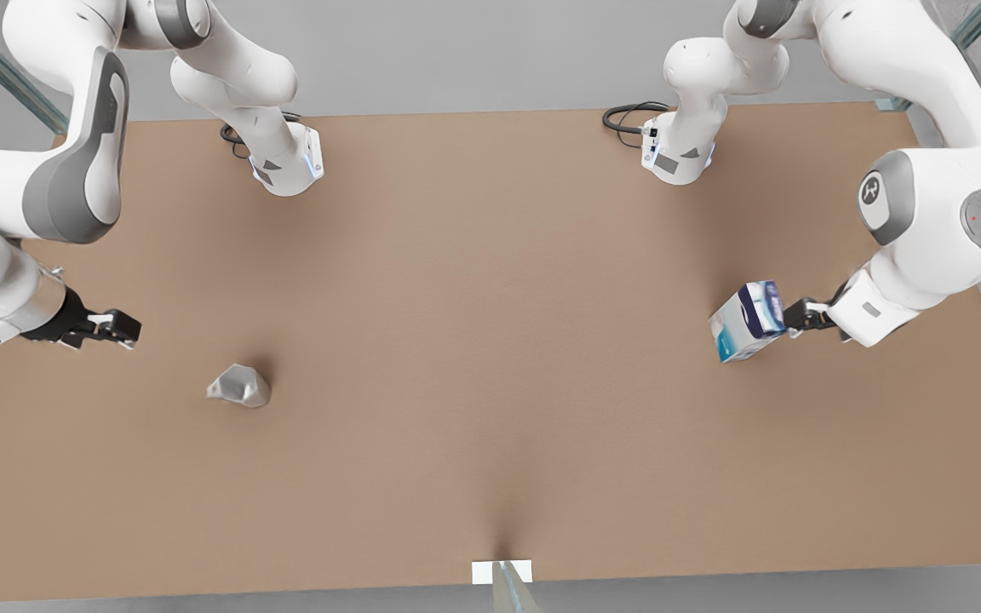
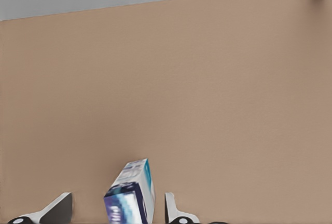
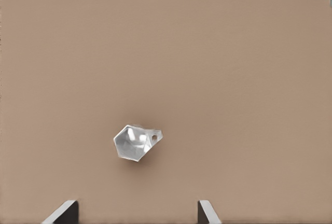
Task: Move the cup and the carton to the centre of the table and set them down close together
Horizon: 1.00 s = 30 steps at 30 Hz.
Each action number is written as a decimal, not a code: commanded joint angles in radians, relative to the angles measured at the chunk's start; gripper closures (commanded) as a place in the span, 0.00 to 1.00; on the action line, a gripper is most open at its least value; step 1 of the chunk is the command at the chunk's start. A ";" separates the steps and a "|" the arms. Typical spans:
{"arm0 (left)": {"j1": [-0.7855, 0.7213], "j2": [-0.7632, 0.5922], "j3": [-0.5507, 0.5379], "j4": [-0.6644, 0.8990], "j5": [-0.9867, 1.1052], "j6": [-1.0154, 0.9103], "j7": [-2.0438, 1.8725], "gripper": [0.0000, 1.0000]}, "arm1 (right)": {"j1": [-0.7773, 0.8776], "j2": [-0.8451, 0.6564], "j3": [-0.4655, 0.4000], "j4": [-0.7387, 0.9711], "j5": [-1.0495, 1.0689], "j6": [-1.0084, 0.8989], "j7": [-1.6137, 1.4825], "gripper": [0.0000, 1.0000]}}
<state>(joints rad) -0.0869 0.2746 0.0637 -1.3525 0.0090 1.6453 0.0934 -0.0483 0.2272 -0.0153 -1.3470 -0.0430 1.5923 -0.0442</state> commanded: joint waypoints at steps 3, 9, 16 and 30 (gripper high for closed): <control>-0.002 0.012 0.001 0.003 0.032 -0.004 0.002 0.00 | -0.001 0.001 0.000 0.002 0.000 0.002 0.000 0.00; -0.002 0.014 0.001 0.003 0.031 -0.004 -0.008 0.00 | 0.011 0.018 0.005 -0.067 -0.003 0.026 -0.005 0.00; -0.002 0.031 0.001 0.003 0.031 -0.004 -0.009 0.00 | 0.011 0.040 0.006 -0.339 0.003 0.325 0.104 0.00; 0.000 0.045 0.010 0.003 0.031 -0.002 -0.009 0.00 | -0.002 0.241 0.005 -0.431 0.015 0.534 0.544 0.00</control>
<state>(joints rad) -0.0879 0.3186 0.0730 -1.3499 0.0399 1.6429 0.0844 -0.0506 0.4627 -0.0107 -1.7947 -0.0276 2.1275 0.5007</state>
